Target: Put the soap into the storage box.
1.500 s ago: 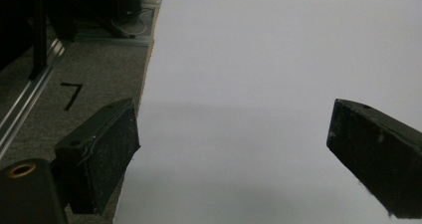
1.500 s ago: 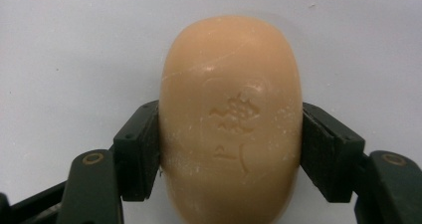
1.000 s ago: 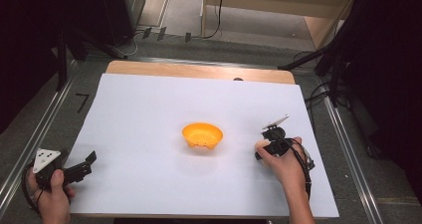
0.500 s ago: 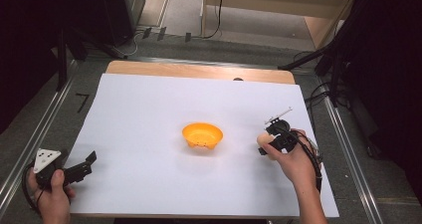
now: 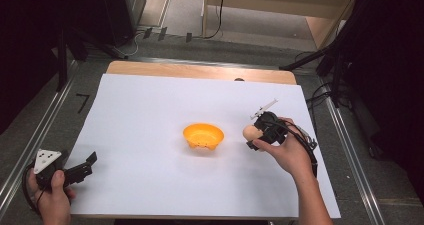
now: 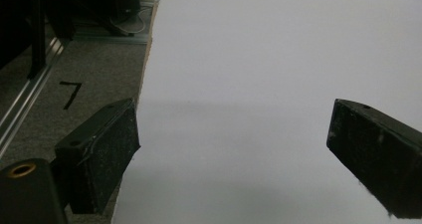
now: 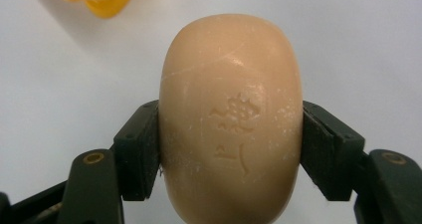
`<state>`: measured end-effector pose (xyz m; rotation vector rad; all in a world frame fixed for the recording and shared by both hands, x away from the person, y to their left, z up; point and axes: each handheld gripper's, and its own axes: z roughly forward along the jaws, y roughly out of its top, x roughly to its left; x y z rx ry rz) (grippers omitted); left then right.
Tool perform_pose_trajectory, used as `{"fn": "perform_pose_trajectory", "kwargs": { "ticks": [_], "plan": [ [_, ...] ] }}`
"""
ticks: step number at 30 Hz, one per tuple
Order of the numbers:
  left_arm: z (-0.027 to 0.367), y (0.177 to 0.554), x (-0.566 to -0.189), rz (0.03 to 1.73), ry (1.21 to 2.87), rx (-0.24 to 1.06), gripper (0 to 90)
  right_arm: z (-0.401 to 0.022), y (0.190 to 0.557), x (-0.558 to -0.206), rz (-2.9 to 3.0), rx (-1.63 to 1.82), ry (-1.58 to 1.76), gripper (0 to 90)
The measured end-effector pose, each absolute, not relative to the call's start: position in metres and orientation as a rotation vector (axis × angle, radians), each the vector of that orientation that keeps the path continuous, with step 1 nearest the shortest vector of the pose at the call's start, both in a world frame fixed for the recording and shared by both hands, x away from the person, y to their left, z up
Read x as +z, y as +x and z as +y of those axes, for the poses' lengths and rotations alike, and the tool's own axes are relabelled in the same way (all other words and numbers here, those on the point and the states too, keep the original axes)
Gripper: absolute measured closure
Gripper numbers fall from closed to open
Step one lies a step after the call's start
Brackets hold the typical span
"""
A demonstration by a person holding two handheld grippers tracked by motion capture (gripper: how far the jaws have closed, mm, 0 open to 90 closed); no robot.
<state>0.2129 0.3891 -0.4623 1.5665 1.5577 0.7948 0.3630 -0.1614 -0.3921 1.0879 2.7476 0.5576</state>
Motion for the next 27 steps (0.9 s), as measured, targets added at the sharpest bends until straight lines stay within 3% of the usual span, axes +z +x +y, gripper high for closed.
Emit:
{"fn": "perform_pose_trajectory", "kwargs": {
  "ticks": [27],
  "plan": [
    [0.389, 0.213, -0.462, 1.549, 1.568, 0.795, 6.8, -0.114, 0.376, -0.373, 2.811, 0.617, 0.661, 33.2]
  ]
}}
